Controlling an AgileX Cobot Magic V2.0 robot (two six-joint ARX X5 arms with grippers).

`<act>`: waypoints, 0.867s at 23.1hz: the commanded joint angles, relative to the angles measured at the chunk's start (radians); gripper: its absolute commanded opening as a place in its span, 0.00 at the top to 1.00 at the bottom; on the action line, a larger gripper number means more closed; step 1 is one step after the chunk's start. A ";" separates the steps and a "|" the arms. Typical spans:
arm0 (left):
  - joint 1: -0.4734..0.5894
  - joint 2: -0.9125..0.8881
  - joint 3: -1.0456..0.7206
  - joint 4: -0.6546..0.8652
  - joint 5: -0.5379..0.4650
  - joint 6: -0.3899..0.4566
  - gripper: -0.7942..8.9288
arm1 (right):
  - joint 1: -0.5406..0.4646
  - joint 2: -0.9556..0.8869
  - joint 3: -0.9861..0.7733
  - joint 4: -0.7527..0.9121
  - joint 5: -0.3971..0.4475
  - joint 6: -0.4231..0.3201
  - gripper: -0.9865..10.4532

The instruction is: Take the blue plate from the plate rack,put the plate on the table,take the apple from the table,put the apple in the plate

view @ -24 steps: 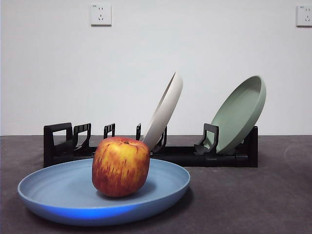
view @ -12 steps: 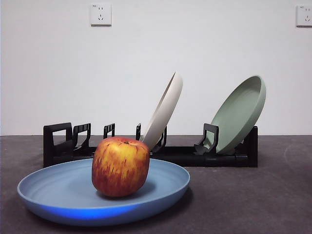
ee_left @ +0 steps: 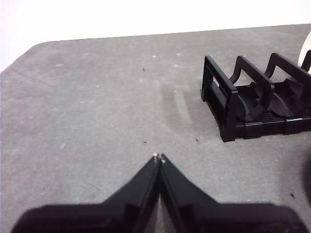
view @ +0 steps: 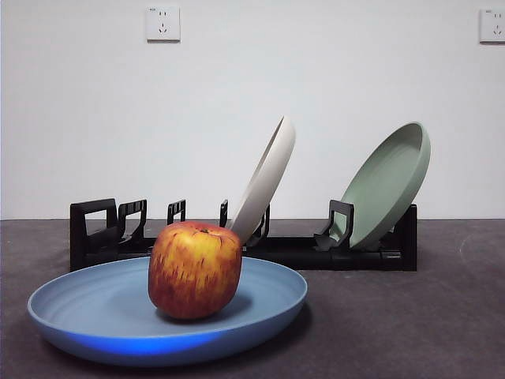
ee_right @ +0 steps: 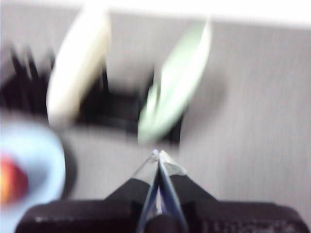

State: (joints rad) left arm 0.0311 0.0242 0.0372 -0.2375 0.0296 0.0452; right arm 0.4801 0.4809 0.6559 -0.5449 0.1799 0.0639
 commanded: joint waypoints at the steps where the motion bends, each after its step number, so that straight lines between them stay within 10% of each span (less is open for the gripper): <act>1: 0.003 -0.003 -0.017 0.010 0.000 0.011 0.92 | -0.165 -0.062 -0.057 0.119 -0.139 -0.081 0.91; 6: 0.003 -0.003 -0.017 0.010 0.000 0.011 0.92 | -0.385 -0.238 -0.304 0.314 -0.334 -0.096 0.91; 20: 0.003 -0.003 -0.017 0.010 0.000 0.011 0.92 | -0.404 -0.480 -0.650 0.381 -0.336 0.000 0.91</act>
State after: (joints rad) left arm 0.0311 0.0242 0.0372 -0.2375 0.0296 0.0452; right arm 0.0772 0.0048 0.0200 -0.1658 -0.1555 0.0330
